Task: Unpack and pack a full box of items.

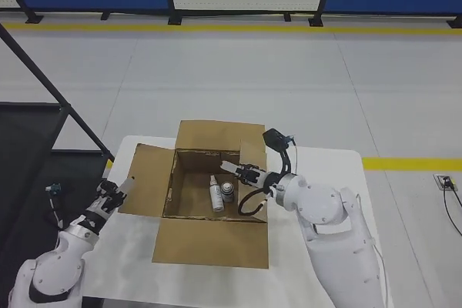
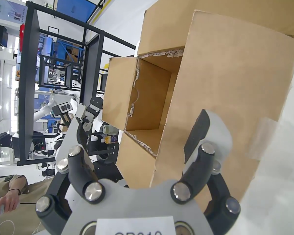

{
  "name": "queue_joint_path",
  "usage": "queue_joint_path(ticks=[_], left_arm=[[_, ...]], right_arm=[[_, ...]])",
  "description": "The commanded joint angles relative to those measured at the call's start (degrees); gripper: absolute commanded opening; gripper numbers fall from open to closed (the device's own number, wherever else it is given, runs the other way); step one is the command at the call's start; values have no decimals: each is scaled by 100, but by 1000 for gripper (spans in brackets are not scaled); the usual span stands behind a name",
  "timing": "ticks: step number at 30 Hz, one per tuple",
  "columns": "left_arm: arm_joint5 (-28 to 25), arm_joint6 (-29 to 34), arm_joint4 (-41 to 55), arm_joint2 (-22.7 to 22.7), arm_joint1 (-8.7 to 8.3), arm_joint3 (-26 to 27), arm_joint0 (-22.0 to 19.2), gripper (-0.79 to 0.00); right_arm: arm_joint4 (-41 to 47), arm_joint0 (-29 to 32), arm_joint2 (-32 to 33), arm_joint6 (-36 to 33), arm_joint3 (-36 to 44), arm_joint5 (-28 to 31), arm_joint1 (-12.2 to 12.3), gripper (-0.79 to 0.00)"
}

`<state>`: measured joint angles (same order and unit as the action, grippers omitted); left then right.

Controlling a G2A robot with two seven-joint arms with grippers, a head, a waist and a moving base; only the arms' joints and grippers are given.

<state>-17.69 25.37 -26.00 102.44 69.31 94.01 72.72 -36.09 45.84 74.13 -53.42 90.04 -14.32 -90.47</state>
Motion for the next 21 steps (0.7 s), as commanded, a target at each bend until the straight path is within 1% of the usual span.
queue_joint_path(ticks=[1, 4, 6, 10, 12, 16, 19, 21], left_arm=[[-34, 31, 23, -17, -10, 86, 18, 0], [-20, 38, -27, -62, -24, 142, 23, 0], [22, -85, -244, -58, -38, 104, 11, 0], [101, -341, -480, -6, -61, -199, -75, 0], [80, -280, -393, -14, -73, -408, -156, 0], [-290, 36, -309, -130, -108, -615, -252, 0], [-613, 177, -234, -215, -128, -529, -216, 0], [-706, 191, -145, -262, -133, -405, -169, 0]], right_arm=[[-52, -35, -99, 121, -107, -21, -3, 0], [-49, -85, -193, 227, -240, -57, -4, 0], [-36, -106, -252, 270, -282, -68, -4, 0], [-13, -126, -344, 321, -327, -80, 3, 0], [1, -141, -378, 345, -341, -90, 7, 0], [-7, -196, -457, 362, -420, -123, 14, 0], [-93, -279, -567, 414, -556, -218, 11, 0], [-140, -328, -657, 475, -653, -281, 2, 0]])
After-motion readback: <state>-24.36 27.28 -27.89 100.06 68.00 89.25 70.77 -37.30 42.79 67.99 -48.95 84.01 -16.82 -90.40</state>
